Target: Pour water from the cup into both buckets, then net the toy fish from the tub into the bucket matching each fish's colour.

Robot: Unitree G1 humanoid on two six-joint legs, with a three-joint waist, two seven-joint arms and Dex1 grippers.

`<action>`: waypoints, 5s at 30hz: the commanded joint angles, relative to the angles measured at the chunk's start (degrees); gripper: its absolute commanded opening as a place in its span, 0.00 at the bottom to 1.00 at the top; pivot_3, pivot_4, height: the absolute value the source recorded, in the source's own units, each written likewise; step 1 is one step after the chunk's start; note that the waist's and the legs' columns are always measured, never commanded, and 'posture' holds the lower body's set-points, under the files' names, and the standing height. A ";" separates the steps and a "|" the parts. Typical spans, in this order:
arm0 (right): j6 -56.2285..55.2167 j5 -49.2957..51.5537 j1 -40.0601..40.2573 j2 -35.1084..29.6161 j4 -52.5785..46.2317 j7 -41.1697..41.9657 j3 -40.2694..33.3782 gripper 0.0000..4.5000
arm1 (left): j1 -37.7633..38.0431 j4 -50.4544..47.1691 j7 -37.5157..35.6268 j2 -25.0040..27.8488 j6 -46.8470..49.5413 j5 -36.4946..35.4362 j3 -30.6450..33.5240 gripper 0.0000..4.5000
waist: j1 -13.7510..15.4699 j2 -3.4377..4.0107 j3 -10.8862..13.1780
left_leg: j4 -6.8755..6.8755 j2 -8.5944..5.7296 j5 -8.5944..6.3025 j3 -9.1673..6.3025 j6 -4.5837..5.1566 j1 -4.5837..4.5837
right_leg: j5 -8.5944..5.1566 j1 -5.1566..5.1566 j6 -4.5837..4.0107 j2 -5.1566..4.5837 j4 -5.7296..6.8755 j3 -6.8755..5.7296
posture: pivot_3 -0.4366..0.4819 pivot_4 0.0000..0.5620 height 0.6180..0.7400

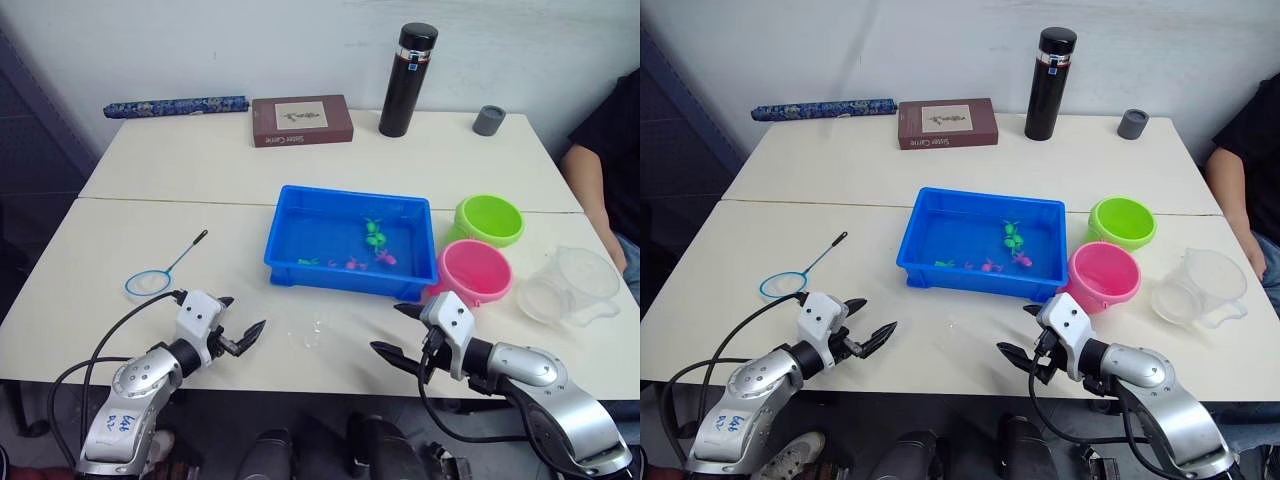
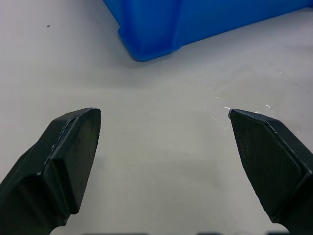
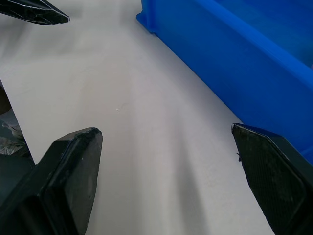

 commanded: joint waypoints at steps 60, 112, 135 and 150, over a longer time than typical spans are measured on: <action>28.76 -4.68 -2.89 23.52 2.63 -46.56 -49.89 0.99 | -53.08 34.74 -35.20 -1.46 -11.93 -1.71 -14.82 1.00 | -0.12 0.24 -0.10 | 0.15 -0.04 0.34 0.09 -0.26 0.01 | 0.02 -0.04 0.04 0.18 0.60 0.09 | 0.48 0.27 1.00; 4.20 -6.67 -20.89 18.01 31.07 -57.68 -47.47 0.99 | -49.57 25.16 -33.47 1.79 -5.61 -1.19 -13.91 1.00 | -1.53 0.29 -0.08 | 0.02 -0.04 0.37 0.08 -0.18 0.02 | 0.01 -0.07 0.03 0.14 0.65 0.14 | 0.48 0.27 1.00; -0.40 -3.68 -18.77 16.73 29.52 -55.56 -46.89 0.01 | -49.37 24.63 -32.44 1.44 -4.76 -2.18 -13.19 1.00 | -1.40 0.31 -0.06 | 0.00 -0.04 0.38 0.06 -0.17 0.01 | 0.01 -0.06 0.03 0.11 0.61 0.13 | 0.48 0.27 1.00; -0.17 2.03 -12.90 7.21 20.61 -39.22 -45.39 0.01 | -52.27 28.76 -34.52 0.04 -5.43 -4.64 -11.35 1.00 | -1.39 0.41 -0.02 | -0.05 -0.04 0.38 0.08 -0.16 0.01 | 0.02 -0.06 0.04 0.13 0.57 0.13 | 0.48 0.27 1.00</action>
